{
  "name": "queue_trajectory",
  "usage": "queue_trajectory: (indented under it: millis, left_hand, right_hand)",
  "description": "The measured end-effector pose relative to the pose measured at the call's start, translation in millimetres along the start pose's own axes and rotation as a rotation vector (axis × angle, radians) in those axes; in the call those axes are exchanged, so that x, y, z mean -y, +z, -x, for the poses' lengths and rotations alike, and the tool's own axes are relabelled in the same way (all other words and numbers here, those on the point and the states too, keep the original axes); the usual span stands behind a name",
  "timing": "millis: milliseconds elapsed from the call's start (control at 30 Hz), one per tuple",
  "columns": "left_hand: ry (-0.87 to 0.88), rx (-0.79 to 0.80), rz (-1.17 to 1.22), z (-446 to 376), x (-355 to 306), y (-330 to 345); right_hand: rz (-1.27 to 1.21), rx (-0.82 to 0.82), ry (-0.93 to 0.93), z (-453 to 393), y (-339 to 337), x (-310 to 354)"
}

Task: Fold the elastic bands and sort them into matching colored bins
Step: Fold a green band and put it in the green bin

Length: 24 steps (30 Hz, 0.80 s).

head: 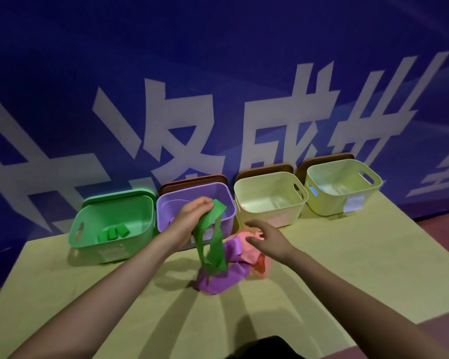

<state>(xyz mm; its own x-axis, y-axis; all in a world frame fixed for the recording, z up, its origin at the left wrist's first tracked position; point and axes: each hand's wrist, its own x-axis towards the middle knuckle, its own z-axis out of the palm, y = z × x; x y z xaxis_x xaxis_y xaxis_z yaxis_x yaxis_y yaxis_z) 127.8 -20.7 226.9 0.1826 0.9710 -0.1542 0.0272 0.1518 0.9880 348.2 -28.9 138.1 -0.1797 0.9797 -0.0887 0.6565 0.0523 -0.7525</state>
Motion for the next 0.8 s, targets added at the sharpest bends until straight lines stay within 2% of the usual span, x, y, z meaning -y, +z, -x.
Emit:
queue_trajectory:
  millis: [100,233,400,600,800]
  left_hand:
    - [0.019,0.035,-0.009,5.8,-9.9,-0.2]
    - [-0.027,0.003,0.11,7.4,-21.4,-2.0]
    - [-0.017,-0.059,0.181,4.1,-26.6,-18.0]
    - [-0.076,-0.143,0.228,-6.4,-15.7,-45.2]
    - [-0.194,-0.148,0.27,-6.8,-2.5,-51.1]
  right_hand:
    - [-0.272,0.056,-0.089,5.5,3.1,28.7]
    - [-0.445,0.126,-0.047,9.0,6.9,49.7]
    - [-0.393,0.166,0.007,15.7,10.0,46.2]
    - [-0.171,0.121,0.06,20.2,10.6,33.6]
    - [-0.255,0.1,0.115,26.4,13.9,36.8]
